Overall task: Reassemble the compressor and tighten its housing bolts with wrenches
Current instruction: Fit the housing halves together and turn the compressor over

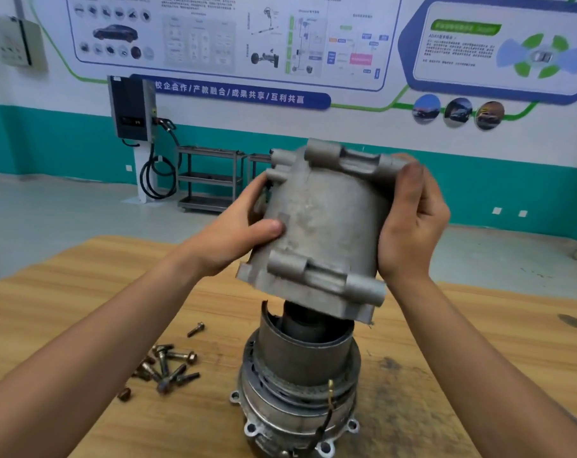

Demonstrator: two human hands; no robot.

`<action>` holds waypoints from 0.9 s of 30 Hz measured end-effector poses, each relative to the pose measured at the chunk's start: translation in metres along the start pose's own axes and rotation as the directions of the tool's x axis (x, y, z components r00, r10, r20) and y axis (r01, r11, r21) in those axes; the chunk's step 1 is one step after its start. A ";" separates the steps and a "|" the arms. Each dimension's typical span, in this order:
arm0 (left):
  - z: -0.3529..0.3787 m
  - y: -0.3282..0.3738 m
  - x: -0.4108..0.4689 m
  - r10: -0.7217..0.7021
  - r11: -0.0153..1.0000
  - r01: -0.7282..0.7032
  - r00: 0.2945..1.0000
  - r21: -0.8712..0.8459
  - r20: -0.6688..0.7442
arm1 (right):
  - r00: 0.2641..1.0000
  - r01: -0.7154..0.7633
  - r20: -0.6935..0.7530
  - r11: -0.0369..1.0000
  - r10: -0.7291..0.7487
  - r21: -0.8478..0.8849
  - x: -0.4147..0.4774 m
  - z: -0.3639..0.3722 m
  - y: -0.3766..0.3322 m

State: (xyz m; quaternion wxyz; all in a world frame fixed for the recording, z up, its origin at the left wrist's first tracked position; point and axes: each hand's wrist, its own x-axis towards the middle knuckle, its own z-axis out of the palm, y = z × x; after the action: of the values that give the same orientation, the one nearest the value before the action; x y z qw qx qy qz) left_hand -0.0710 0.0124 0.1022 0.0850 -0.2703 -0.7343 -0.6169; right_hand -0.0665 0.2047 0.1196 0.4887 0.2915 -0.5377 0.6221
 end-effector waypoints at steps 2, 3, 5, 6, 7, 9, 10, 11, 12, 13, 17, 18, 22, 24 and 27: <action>-0.003 -0.002 -0.014 0.082 0.996 -0.082 0.997 0.021 -0.001 | 0.985 0.160 0.068 0.987 -0.160 0.007 -0.006 0.000 -0.004; -0.003 -0.003 -0.021 0.113 0.993 -0.113 0.994 0.030 -0.008 | 0.968 0.226 0.104 0.974 -0.226 0.014 -0.007 -0.002 -0.005; 0.000 -0.003 -0.032 0.173 0.984 -0.171 0.985 0.050 -0.022 | 0.931 0.326 0.157 0.944 -0.330 0.051 -0.007 -0.004 -0.007; 0.003 -0.002 -0.036 0.201 0.978 -0.199 0.979 0.054 -0.026 | 0.916 0.356 0.169 0.931 -0.364 0.079 -0.007 -0.005 -0.008; 0.005 -0.001 -0.040 0.222 0.974 -0.220 0.975 0.058 -0.029 | 0.904 0.375 0.176 0.921 -0.389 0.109 -0.007 -0.006 -0.008; 0.008 -0.002 -0.046 0.247 0.967 -0.244 0.969 0.068 -0.030 | 0.893 0.388 0.184 0.910 -0.410 0.143 -0.011 -0.010 -0.007; 0.009 -0.002 -0.049 0.254 0.965 -0.252 0.967 0.078 -0.022 | 0.893 0.383 0.193 0.911 -0.407 0.149 -0.014 -0.012 -0.005; 0.010 -0.002 -0.052 0.255 0.963 -0.252 0.967 0.093 -0.017 | 0.895 0.370 0.207 0.917 -0.395 0.148 -0.019 -0.014 -0.003; 0.011 -0.003 -0.055 0.250 0.963 -0.247 0.968 0.106 -0.016 | 0.898 0.356 0.220 0.923 -0.381 0.146 -0.023 -0.015 -0.001; 0.012 -0.004 -0.059 0.246 0.963 -0.242 0.969 0.115 -0.018 | 0.902 0.336 0.236 0.930 -0.363 0.148 -0.027 -0.016 0.000; 0.015 -0.001 -0.069 0.255 0.959 -0.249 0.967 0.138 -0.028 | 0.903 0.248 0.325 0.958 -0.282 0.141 -0.033 -0.017 -0.003; 0.015 0.000 -0.071 0.261 0.956 -0.254 0.965 0.144 -0.028 | 0.902 0.213 0.356 0.969 -0.243 0.124 -0.033 -0.017 -0.006; 0.021 0.000 -0.079 0.252 0.957 -0.241 0.966 0.160 -0.051 | 0.895 -0.095 0.440 0.995 0.080 0.014 -0.042 -0.022 -0.023; 0.027 -0.003 -0.083 0.232 0.962 -0.219 0.971 0.161 -0.063 | 0.855 -0.268 0.461 0.963 0.239 -0.004 -0.048 -0.026 -0.031; 0.035 -0.002 -0.085 0.256 0.955 -0.243 0.965 0.172 -0.055 | 0.848 -0.389 0.411 0.920 0.335 0.051 -0.055 -0.032 -0.030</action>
State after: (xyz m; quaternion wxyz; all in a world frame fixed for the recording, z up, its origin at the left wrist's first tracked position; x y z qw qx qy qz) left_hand 0.0066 0.0203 0.0536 0.2121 -0.3292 -0.7387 -0.5486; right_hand -0.0141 0.2177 0.0743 0.2234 0.3357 -0.6277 0.6659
